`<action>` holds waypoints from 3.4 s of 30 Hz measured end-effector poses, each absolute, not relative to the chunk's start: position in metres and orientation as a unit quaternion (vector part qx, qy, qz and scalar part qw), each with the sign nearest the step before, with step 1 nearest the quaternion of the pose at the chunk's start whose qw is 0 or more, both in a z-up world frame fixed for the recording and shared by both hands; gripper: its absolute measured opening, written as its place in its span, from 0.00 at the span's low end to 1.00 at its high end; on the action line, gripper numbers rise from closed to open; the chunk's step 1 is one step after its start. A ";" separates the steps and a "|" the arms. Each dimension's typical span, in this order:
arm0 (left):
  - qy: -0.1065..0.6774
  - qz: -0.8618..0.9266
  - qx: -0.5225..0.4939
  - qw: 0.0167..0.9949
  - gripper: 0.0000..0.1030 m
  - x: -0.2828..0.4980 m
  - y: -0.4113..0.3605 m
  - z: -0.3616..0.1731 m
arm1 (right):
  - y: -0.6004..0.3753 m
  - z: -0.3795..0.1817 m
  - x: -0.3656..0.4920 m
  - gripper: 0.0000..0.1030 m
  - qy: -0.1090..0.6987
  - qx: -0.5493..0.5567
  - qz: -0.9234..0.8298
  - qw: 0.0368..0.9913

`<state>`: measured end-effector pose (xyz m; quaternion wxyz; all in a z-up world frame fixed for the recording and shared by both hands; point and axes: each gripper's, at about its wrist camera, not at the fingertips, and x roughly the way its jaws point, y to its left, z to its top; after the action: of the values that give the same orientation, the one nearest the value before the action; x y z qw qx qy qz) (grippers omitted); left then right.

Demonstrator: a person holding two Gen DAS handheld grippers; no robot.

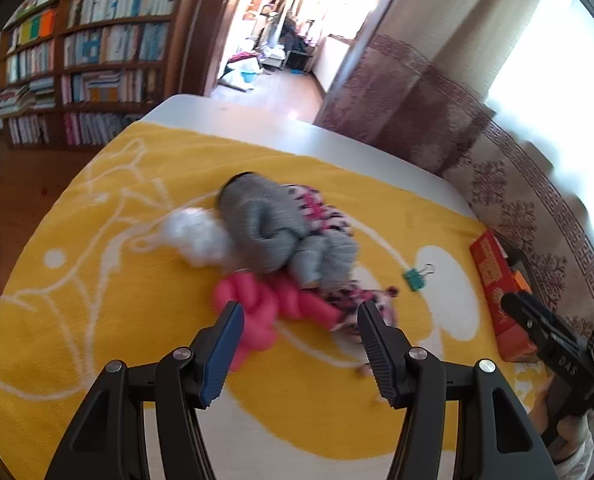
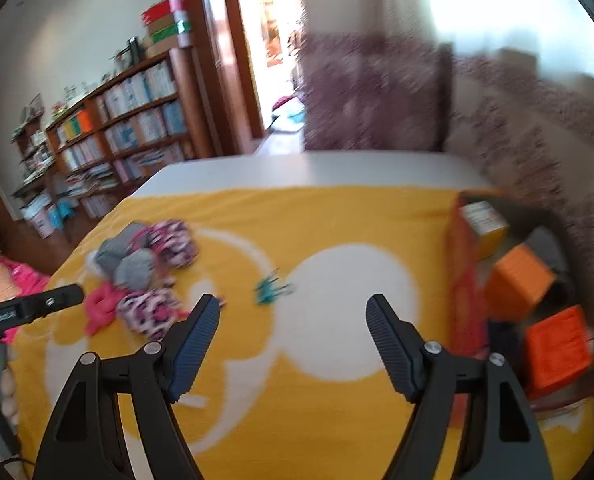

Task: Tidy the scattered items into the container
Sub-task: 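Grasp the pink-leopard plush ball with the right gripper, then grasp the pink foam knot with the left gripper while the right gripper holds the plush, then carry the plush into the red tin and open the right gripper while the left gripper carries the knot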

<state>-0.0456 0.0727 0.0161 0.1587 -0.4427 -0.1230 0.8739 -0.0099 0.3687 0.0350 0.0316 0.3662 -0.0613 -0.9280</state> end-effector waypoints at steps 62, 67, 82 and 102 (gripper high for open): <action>-0.040 0.882 -0.455 0.117 0.46 -0.081 0.078 -0.033 | 0.300 -0.001 -0.033 0.43 -0.083 0.417 -0.898 0.114; -0.054 0.888 -0.443 0.109 0.46 -0.069 0.070 -0.026 | 0.307 0.004 -0.032 0.43 -0.095 0.407 -0.902 0.105; -0.062 0.891 -0.422 0.155 0.46 -0.035 0.092 -0.006 | 0.347 0.033 -0.011 0.43 -0.138 0.357 -0.922 0.064; -0.003 0.873 -0.416 0.253 0.46 -0.011 0.213 0.031 | 0.546 0.048 0.049 0.43 -0.164 0.282 -0.927 -0.185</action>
<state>-0.0112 0.2125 0.0314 0.2525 -0.4163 -0.0035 0.8734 0.0491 0.5458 0.0478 -0.1851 0.2823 -0.1644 -0.9268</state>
